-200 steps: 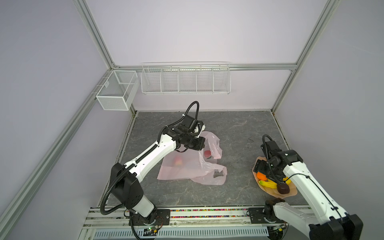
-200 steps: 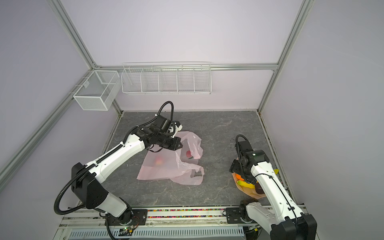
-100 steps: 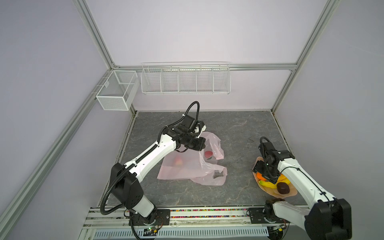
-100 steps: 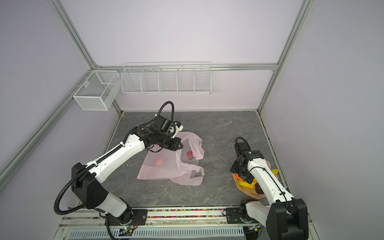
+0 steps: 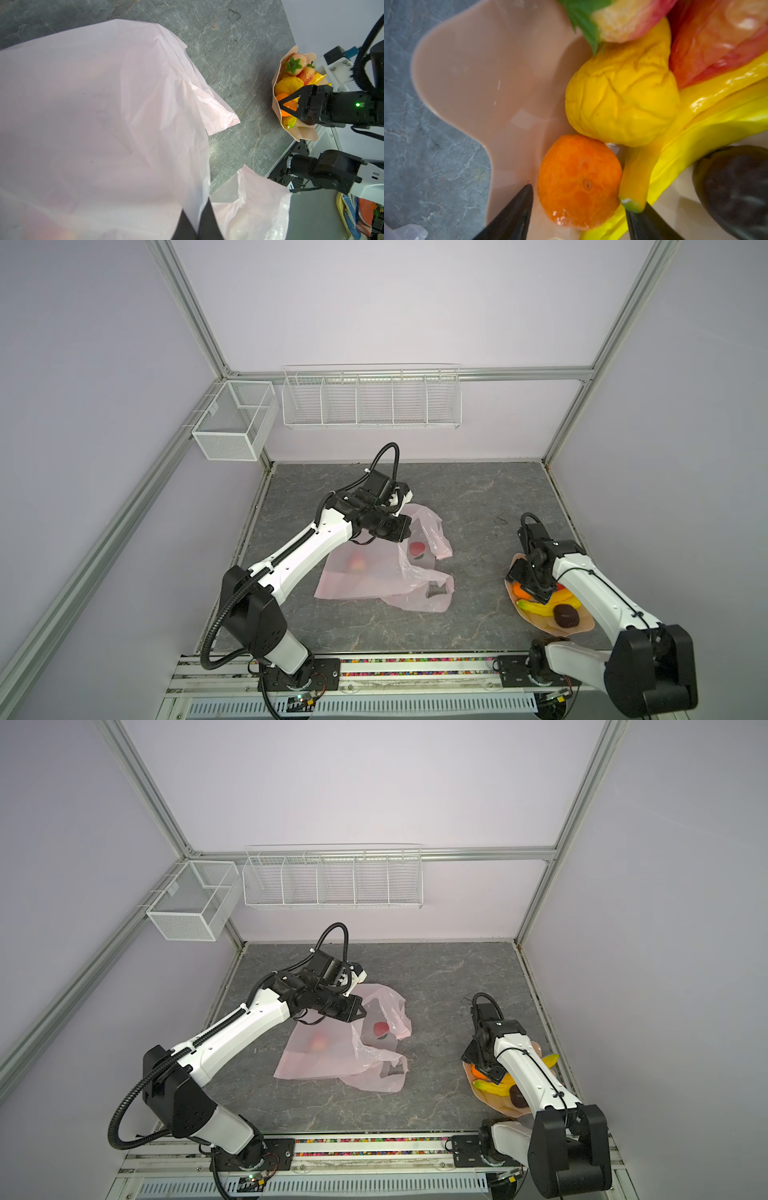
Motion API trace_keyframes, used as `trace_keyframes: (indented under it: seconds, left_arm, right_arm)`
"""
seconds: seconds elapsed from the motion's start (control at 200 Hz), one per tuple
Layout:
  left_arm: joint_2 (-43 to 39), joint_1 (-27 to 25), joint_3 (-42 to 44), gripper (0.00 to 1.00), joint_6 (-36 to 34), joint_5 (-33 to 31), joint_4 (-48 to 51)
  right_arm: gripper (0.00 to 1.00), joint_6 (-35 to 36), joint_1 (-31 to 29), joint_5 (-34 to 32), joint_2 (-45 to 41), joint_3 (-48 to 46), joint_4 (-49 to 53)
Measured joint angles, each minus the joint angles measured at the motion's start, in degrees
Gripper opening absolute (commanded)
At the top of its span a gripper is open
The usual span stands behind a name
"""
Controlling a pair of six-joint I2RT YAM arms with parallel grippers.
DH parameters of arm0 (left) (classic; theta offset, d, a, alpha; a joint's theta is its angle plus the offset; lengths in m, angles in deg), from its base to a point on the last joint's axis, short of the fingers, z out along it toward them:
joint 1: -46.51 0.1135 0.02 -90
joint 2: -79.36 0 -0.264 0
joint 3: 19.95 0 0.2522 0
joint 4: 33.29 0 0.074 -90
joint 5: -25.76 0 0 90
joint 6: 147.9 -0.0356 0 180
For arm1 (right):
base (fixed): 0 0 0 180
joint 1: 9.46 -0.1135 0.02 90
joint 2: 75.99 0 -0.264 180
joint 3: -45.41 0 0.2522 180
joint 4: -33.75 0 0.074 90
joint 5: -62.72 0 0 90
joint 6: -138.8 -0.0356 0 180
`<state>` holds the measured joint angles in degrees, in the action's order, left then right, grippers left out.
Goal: Place the fruits into the plastic bag
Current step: 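Lower the right gripper onto the orange and close on it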
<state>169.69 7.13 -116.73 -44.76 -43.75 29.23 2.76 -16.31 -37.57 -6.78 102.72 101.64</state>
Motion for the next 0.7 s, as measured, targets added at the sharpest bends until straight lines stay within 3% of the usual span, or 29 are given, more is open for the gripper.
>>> trace_keyframes:
  seconds: [0.41, 0.7]
  left_arm:
    - [0.0, 0.0, 0.0, 0.00, -0.2, -0.1, 0.9]
    - [0.0, 0.0, 0.0, 0.00, -0.3, -0.1, 1.1]
  right_arm:
    - [0.46, 0.2, 0.1, 0.0, 0.7, -0.3, -1.5]
    - [0.43, 0.2, 0.1, 0.0, -4.6, 1.6, 1.8]
